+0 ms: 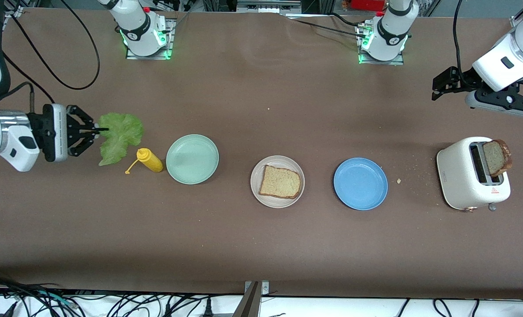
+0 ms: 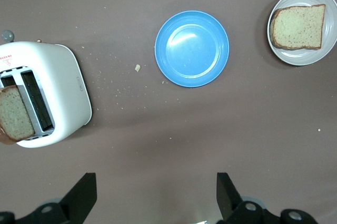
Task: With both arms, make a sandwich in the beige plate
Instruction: 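Lift the lettuce leaf up with the right gripper, then carry the lettuce leaf with the right gripper over the beige plate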
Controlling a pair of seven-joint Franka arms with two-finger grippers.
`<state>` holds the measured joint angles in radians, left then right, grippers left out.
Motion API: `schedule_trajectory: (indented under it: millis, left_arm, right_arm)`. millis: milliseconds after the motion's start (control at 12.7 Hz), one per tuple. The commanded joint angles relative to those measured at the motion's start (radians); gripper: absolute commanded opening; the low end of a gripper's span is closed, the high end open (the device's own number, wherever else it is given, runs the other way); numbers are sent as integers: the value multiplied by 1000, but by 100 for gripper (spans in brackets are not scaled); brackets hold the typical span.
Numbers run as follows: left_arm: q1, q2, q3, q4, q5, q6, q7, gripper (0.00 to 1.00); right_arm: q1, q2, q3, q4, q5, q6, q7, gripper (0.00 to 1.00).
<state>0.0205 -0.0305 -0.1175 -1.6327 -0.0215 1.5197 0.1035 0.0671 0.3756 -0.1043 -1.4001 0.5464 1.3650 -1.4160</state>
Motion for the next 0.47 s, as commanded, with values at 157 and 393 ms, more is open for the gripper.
schedule_trajectory:
  millis: [157, 393]
  left_arm:
    - [19, -6, 2, 11, -9, -10, 8, 100]
    - [21, -6, 2, 11, -9, -10, 8, 100]
  right_arm:
    - [260, 66, -118, -8, 194, 144, 202, 0]
    - [465, 196, -228, 39, 347, 299, 290, 0]
